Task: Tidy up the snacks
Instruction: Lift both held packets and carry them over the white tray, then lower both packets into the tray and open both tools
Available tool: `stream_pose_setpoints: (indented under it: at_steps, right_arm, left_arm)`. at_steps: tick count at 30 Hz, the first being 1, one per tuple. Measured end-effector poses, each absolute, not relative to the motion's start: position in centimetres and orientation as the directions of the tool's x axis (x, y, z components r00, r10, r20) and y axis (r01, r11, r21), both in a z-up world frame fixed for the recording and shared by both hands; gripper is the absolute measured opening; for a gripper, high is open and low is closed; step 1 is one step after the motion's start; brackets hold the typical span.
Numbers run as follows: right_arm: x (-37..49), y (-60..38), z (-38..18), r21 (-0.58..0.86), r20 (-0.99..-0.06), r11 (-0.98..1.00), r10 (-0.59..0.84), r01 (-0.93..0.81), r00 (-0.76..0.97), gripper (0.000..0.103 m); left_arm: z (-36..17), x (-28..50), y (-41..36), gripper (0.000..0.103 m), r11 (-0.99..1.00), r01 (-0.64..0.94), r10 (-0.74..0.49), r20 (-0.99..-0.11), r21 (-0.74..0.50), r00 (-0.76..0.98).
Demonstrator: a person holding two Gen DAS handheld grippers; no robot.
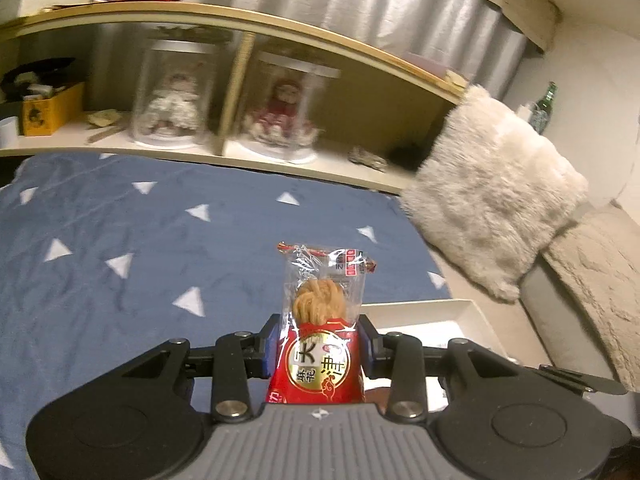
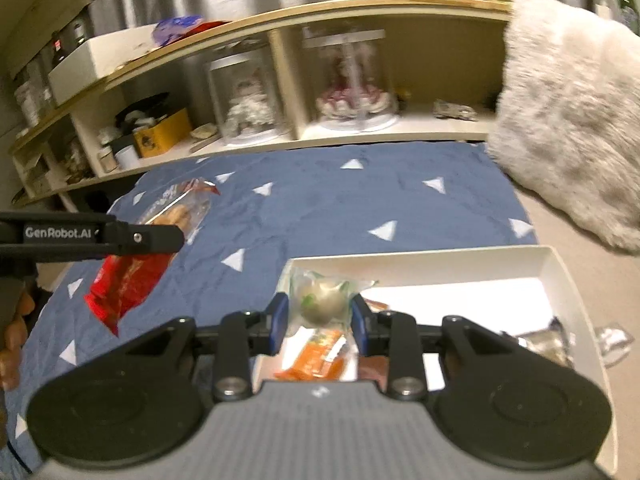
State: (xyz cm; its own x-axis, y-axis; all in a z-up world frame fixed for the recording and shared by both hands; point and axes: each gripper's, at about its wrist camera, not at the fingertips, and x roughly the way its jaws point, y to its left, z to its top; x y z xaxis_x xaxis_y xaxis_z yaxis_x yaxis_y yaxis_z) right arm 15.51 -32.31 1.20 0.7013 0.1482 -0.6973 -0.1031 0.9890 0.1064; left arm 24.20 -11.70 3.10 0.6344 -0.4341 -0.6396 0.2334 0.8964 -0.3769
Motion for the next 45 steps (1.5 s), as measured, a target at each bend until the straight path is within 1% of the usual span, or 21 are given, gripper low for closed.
stream_pose_setpoints:
  at_steps: [3,9,20,26,30,31,37,44,45]
  right_arm:
    - [15.1,-34.3,1.1,0.117,-0.689,0.992,0.122,-0.057,0.715,0.038]
    - [14.8,-38.6,1.1,0.146,-0.672,0.989,0.069,0.041,0.737,0.038]
    - [15.4,-44.8,-0.7,0.226,-0.675,0.955,0.010,0.194,0.738,0.038]
    - [16.7,-46.8,-1.8,0.251,-0.686,0.933,-0.016,0.258,0.727,0.038]
    - [18.3,-48.2,-2.6,0.262,-0.694,0.920,-0.030,0.291,0.720,0.038]
    - [18.8,-48.4,-2.9,0.261,-0.699,0.919,-0.032,0.296,0.714,0.038]
    - [20.8,-49.3,-4.8,0.229,-0.743,0.917,-0.052,0.326,0.668,0.038]
    - [22.3,-50.7,-6.4,0.223,-0.764,0.908,-0.063,0.355,0.642,0.039]
    - [22.4,-50.8,-6.5,0.227,-0.765,0.906,-0.061,0.357,0.641,0.039]
  left_arm:
    - [3.0,24.5,-14.2,0.040,0.886,0.259,-0.458,-0.638,-0.385,0.619]
    - [1.5,25.8,-18.5,0.041,0.843,0.259,-0.528,-0.633,-0.472,0.565]
    - [-3.2,28.5,-25.1,0.041,0.812,0.291,-0.582,-0.666,-0.505,0.467]
    - [-5.2,30.7,-27.2,0.042,0.800,0.289,-0.600,-0.674,-0.526,0.431]
    - [-6.6,31.3,-28.9,0.042,0.779,0.324,-0.627,-0.675,-0.537,0.389]
    - [-6.9,31.4,-29.2,0.041,0.773,0.330,-0.634,-0.677,-0.542,0.373]
    - [-9.3,32.5,-30.4,0.041,0.769,0.314,-0.638,-0.695,-0.556,0.331]
    - [-10.0,33.7,-31.0,0.043,0.750,0.334,-0.660,-0.680,-0.571,0.320]
    - [-10.0,33.7,-31.0,0.044,0.749,0.340,-0.661,-0.681,-0.569,0.316]
